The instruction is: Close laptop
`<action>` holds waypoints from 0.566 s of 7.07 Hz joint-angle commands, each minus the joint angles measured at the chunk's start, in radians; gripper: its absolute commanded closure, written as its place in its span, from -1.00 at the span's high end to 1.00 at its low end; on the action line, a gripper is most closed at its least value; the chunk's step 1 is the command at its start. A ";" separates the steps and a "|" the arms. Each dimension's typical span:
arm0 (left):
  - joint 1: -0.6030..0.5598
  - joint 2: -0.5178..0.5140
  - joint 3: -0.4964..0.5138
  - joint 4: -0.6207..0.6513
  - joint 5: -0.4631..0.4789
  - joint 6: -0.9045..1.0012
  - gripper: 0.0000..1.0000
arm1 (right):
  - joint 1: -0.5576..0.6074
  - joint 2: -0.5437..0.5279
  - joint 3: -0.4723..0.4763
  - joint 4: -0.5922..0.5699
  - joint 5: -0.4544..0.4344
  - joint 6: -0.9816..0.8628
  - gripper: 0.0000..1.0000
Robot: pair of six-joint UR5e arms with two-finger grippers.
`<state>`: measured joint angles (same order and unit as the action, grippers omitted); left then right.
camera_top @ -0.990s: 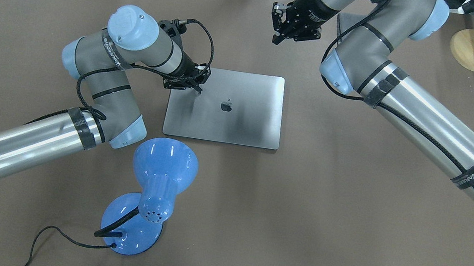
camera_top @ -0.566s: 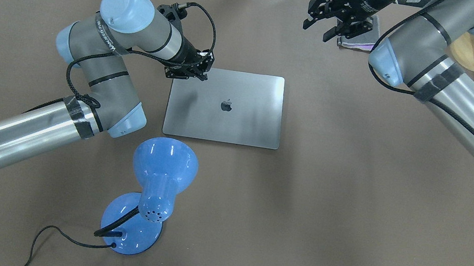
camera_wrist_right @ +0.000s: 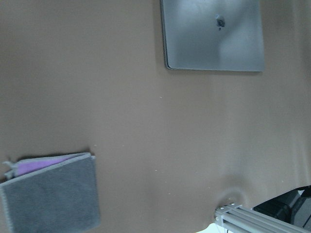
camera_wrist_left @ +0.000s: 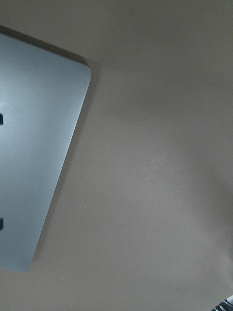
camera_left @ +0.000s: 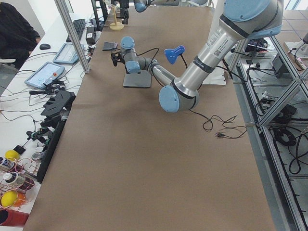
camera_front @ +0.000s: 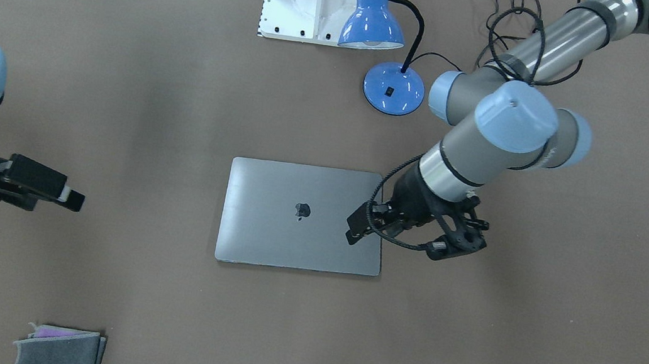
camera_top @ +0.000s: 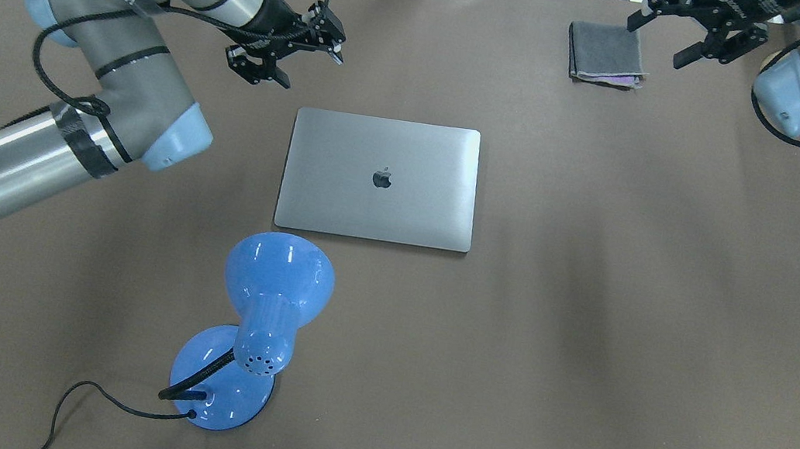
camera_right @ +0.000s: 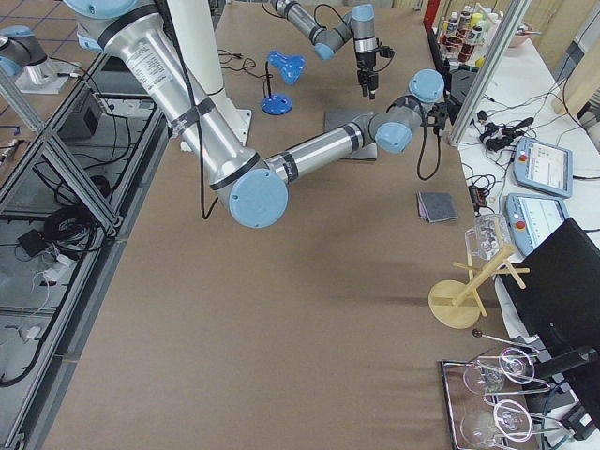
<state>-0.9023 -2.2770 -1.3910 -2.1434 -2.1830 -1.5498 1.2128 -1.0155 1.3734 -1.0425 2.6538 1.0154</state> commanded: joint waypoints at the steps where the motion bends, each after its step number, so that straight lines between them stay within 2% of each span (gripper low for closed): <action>1: -0.178 0.141 -0.092 0.026 -0.154 0.124 0.97 | 0.060 -0.203 0.068 -0.001 0.000 -0.157 1.00; 2: -0.231 0.202 -0.129 0.026 -0.167 0.204 0.97 | 0.079 -0.318 0.093 -0.001 -0.074 -0.295 1.00; 3: -0.277 0.258 -0.160 0.026 -0.169 0.262 0.97 | 0.088 -0.413 0.098 -0.005 -0.218 -0.492 1.00; 4: -0.323 0.284 -0.172 0.026 -0.182 0.325 0.97 | 0.111 -0.448 0.099 -0.108 -0.339 -0.699 1.00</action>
<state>-1.1677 -2.0394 -1.5386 -2.1173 -2.3501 -1.3007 1.3004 -1.3905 1.4657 -1.0733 2.4574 0.5498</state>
